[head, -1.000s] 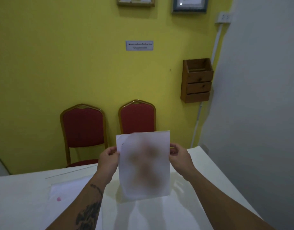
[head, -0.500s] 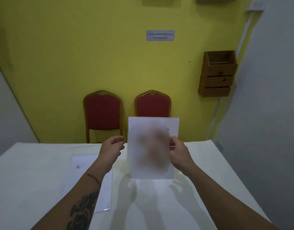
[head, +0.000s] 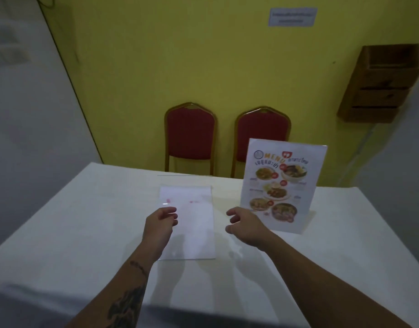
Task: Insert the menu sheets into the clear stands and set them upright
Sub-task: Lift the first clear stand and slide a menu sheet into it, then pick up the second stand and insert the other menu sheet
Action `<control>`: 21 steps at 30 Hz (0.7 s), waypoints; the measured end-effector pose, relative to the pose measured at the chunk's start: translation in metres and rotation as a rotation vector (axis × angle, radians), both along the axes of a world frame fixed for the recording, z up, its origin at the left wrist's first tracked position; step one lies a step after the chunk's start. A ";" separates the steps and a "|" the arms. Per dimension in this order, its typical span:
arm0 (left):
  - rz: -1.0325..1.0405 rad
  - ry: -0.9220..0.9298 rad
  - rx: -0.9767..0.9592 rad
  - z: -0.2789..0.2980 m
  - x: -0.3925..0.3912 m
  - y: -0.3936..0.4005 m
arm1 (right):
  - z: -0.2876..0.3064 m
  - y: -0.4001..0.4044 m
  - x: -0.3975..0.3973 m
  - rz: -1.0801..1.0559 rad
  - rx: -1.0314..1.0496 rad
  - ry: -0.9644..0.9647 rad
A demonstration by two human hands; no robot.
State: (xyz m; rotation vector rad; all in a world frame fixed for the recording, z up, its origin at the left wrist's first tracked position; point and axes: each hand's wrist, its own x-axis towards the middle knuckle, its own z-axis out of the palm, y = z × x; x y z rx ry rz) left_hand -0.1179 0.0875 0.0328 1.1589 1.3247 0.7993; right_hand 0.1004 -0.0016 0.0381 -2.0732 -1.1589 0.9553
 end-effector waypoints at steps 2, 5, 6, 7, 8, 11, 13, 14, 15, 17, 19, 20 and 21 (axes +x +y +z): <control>-0.030 0.055 0.006 -0.012 -0.017 0.006 | -0.010 0.006 -0.015 -0.002 -0.054 0.004; -0.055 0.160 0.042 -0.027 -0.038 0.014 | -0.023 0.010 -0.034 -0.028 -0.115 0.012; -0.065 0.182 0.046 -0.032 -0.043 0.016 | -0.027 0.011 -0.039 -0.038 -0.135 0.007; -0.085 0.200 0.037 -0.036 -0.048 0.018 | -0.030 0.012 -0.045 -0.051 -0.153 0.004; -0.109 0.218 0.029 -0.039 -0.053 0.019 | -0.033 0.013 -0.050 -0.066 -0.169 0.002; -0.174 0.286 0.028 -0.047 -0.064 0.020 | -0.041 0.014 -0.063 -0.104 -0.210 0.023; -0.208 0.324 0.040 -0.052 -0.069 0.021 | -0.044 0.013 -0.070 -0.125 -0.234 0.043; -0.232 0.346 0.050 -0.054 -0.072 0.021 | -0.046 0.012 -0.074 -0.133 -0.242 0.049; -0.258 0.370 0.061 -0.056 -0.074 0.021 | -0.047 0.012 -0.077 -0.139 -0.249 0.054; -0.299 0.406 0.070 -0.058 -0.078 0.020 | -0.049 0.010 -0.081 -0.156 -0.255 0.060; -0.318 0.407 0.069 -0.058 -0.078 0.020 | -0.052 0.010 -0.084 -0.177 -0.255 0.062; -0.324 0.401 0.067 -0.058 -0.077 0.021 | -0.052 0.010 -0.085 -0.188 -0.250 0.065; -0.328 0.397 0.060 -0.057 -0.076 0.022 | -0.053 0.011 -0.086 -0.202 -0.245 0.071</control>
